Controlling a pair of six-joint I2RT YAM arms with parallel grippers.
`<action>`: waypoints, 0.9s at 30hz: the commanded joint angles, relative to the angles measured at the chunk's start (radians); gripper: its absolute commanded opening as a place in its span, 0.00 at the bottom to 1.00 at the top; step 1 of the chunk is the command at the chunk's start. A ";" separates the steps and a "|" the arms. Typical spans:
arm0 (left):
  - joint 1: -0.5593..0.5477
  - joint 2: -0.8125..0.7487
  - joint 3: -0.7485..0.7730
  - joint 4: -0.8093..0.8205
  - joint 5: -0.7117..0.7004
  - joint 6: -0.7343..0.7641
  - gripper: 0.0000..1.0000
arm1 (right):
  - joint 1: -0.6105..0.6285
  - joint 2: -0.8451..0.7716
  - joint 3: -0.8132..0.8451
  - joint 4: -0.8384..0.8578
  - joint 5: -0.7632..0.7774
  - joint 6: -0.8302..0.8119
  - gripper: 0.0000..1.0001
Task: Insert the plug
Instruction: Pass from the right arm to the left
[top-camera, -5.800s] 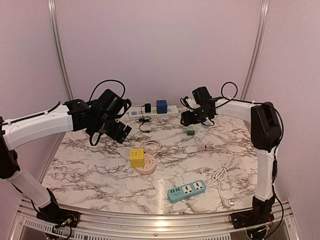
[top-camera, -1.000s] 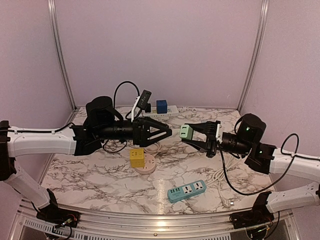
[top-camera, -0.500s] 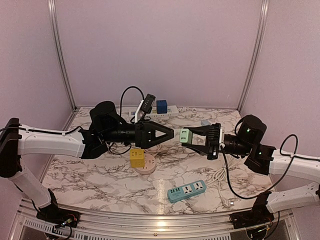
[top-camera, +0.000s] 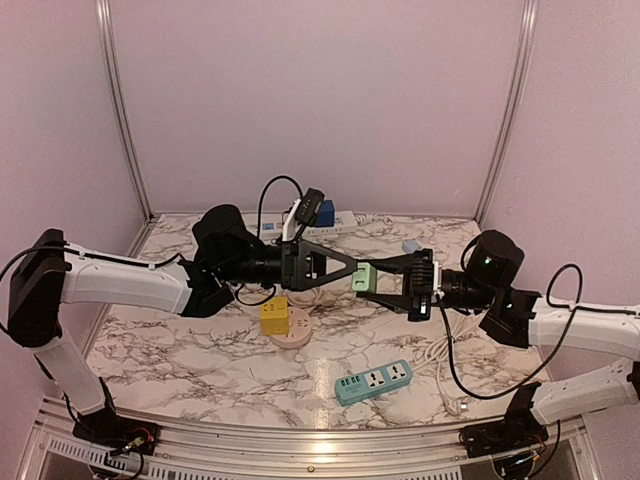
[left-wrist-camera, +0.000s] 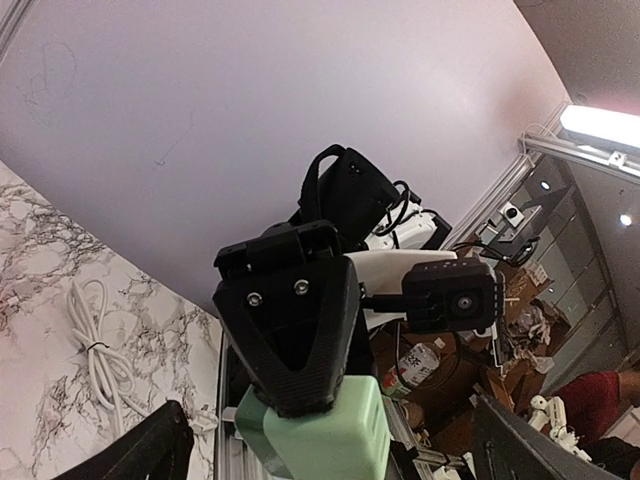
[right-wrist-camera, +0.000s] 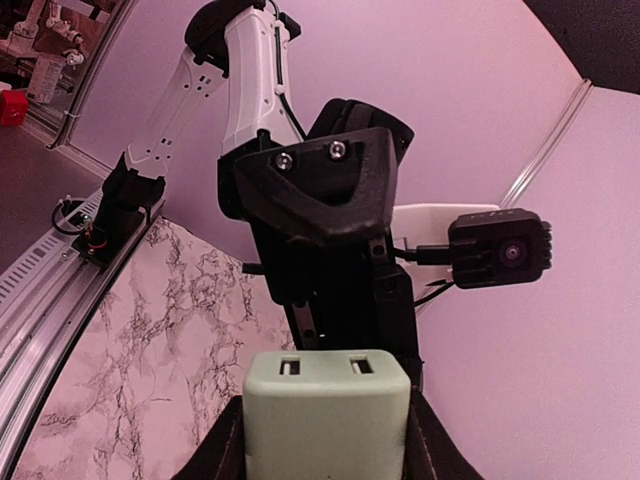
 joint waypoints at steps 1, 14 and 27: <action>-0.001 0.017 0.045 0.079 0.034 -0.031 0.99 | 0.008 0.020 0.038 0.055 -0.040 0.016 0.19; -0.007 0.053 0.051 0.042 0.042 -0.032 0.99 | 0.008 0.040 0.055 0.099 -0.076 0.027 0.18; -0.020 0.064 0.049 0.110 0.064 -0.077 0.95 | 0.008 0.052 0.042 0.134 -0.064 0.014 0.18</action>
